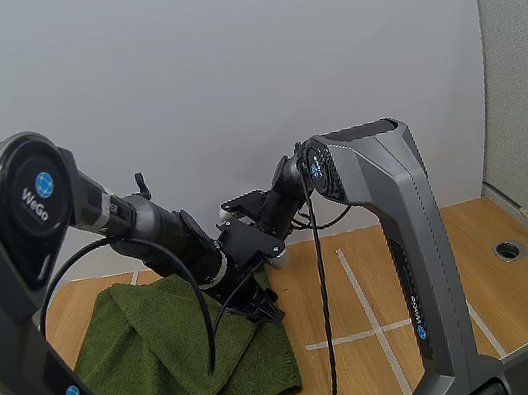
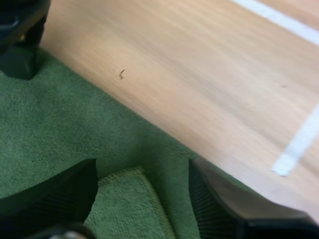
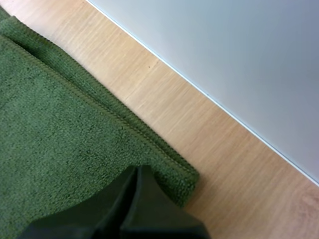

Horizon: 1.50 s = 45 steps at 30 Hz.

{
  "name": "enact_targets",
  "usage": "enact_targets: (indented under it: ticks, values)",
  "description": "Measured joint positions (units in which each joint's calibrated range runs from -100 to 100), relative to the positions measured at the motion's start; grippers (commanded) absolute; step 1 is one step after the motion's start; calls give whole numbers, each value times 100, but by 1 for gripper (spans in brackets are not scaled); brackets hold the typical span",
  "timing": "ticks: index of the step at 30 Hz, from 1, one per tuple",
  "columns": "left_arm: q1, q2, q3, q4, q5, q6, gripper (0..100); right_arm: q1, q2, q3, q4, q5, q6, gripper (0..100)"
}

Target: Fold the towel

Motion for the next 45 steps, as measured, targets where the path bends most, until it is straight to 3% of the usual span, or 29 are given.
enact_targets:
  ticks: [12, 14, 20, 26, 45]
  values:
    - [0, 721, -323, -61, -366, 0, 86, 0, 0, 0, 0, 0, 30, 0]
    - [0, 773, -323, -71, -374, 0, 83, 0, 0, 0, 0, 0, 30, 0]
    - [0, 816, -323, -71, -398, 0, 50, 0, 0, 0, 0, 0, 30, 0]
    - [0, 827, -323, -82, -412, 0, 0, 0, 0, 0, 0, 0, 30, 0]
    - [0, 636, -323, -38, -254, 0, 0, 0, 0, 0, 0, 0, 30, 0]
